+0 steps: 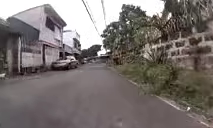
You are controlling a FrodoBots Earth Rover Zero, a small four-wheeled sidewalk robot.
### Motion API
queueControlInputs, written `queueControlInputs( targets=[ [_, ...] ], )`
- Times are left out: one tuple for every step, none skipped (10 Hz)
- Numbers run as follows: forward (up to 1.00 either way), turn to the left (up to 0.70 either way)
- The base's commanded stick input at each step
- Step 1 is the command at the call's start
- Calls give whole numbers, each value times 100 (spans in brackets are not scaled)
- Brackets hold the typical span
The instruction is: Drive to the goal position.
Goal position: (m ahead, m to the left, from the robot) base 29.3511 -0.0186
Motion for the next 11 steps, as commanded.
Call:
queueControlInputs(
  targets=[
    [100,0],
    [100,0],
    [100,0],
    [100,0],
    [100,0],
    [100,0],
    [100,0],
    [100,0],
    [100,0],
    [100,0],
    [100,0]
  ],
)
